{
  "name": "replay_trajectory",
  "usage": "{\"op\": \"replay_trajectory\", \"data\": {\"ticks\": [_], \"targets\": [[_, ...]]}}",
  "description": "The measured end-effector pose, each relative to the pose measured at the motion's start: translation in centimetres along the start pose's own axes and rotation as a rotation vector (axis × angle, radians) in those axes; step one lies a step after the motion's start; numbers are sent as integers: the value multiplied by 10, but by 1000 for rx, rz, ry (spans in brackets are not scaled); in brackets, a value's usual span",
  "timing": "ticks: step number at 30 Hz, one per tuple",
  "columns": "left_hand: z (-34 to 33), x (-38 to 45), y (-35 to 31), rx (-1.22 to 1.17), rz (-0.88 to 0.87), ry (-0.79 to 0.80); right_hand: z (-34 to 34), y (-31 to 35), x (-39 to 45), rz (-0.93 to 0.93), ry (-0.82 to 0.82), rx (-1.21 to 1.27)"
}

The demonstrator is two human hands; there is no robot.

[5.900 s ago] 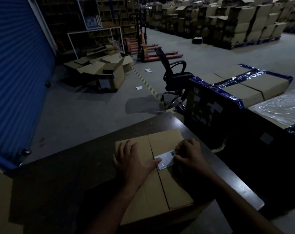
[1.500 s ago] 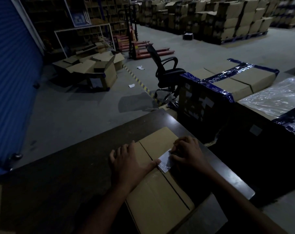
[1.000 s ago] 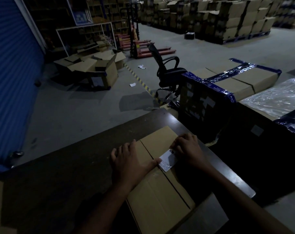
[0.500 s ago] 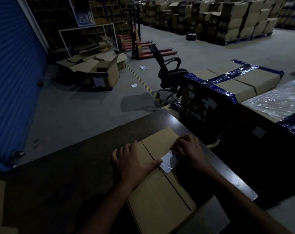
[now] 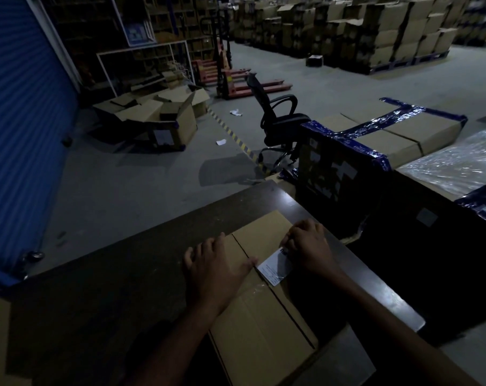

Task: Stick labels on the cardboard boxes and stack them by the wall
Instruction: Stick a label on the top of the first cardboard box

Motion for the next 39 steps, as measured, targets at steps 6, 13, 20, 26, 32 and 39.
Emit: {"op": "replay_trajectory", "data": {"ticks": [6,13,20,26,32,39], "targets": [[-5,3,2,15,7,3,1,1,1,3,21,-21],[-6,3,3,-14,3,-6,-3,-11,2,47,8,134],[-6,2,4,1,-5,-49,9,0,-19,223,-136,120],[-7,4,3,-3,-6,-23,11,4,-20,178,-152,125],[-10,5,4,1,0,-41,1,3,-8,109,-57,17],[-9,5,5,-1,4,-42,2,4,-3,98,-15,5]]}}
Point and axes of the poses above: each hand's wrist, its own x-axis towards the middle knuckle, its own z-axis out of the back of the hand, y = z × x, the point moved 3 cm from there along x, towards the middle knuckle, and after that the axes turned 3 degrees about z, right-handed, at the moved point
